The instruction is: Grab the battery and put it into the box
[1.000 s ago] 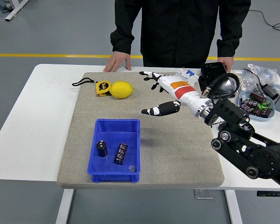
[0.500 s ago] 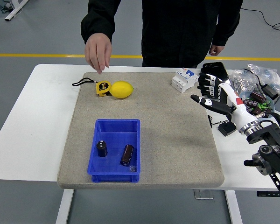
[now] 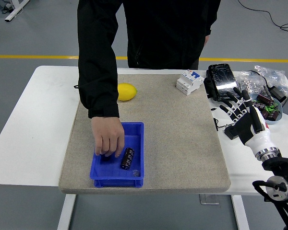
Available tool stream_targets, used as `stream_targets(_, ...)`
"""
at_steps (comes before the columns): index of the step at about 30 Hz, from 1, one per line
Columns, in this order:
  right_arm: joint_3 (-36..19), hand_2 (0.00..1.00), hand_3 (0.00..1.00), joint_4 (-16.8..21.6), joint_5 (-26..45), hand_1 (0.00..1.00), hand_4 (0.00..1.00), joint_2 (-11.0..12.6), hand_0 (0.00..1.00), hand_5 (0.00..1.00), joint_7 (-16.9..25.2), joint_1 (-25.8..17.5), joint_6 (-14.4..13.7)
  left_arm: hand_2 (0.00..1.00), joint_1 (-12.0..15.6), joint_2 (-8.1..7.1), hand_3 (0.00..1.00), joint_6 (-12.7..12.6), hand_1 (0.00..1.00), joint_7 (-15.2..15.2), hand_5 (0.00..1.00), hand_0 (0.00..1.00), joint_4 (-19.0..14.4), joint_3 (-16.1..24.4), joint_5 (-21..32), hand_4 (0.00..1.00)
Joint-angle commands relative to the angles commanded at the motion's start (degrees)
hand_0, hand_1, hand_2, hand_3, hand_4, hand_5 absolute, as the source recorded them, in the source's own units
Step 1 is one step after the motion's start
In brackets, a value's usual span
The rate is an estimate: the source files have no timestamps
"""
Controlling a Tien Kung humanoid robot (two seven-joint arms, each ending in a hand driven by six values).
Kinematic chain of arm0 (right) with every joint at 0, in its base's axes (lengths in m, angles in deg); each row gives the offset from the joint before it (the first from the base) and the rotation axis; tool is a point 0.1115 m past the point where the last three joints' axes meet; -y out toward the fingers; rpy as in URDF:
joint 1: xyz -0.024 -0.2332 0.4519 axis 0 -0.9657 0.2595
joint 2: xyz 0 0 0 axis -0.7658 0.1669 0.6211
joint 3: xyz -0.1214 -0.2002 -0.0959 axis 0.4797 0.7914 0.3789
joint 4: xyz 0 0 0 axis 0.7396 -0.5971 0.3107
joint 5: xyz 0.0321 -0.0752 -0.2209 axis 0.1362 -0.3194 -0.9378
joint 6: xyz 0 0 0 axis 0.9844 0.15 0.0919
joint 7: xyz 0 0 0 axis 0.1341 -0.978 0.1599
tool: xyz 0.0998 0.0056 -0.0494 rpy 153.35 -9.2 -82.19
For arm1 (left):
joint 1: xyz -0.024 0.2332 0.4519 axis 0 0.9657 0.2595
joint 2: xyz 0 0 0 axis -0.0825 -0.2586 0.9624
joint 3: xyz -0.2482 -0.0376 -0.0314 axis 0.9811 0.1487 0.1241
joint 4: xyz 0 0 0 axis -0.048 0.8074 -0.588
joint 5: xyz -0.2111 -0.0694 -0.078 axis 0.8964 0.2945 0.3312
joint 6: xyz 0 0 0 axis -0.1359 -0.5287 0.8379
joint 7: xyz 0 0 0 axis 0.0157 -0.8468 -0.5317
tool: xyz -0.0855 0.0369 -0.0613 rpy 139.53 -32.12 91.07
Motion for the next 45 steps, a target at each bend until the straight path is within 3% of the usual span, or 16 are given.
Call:
stream_targets(11, -1.74, 0.899, 0.959, -0.68, -1.02, 0.864, 0.998, -0.47, 0.898, 0.873, -0.99, -0.87, 0.72, 0.680, -0.14, -0.20, 0.587, 0.08, 0.686, -0.11, 0.564, 0.725, 0.00, 0.18, -0.14, 0.641)
stream_targets(45, -1.77, 0.897, 0.964, -0.78, -5.32, 0.872, 0.998, -1.63, 0.917, 0.904, -3.07, -0.76, -0.02, 0.674, 0.24, -0.31, 0.586, -0.15, 0.684, -0.07, 0.553, 0.725, 0.00, -0.16, 0.40, 0.633)
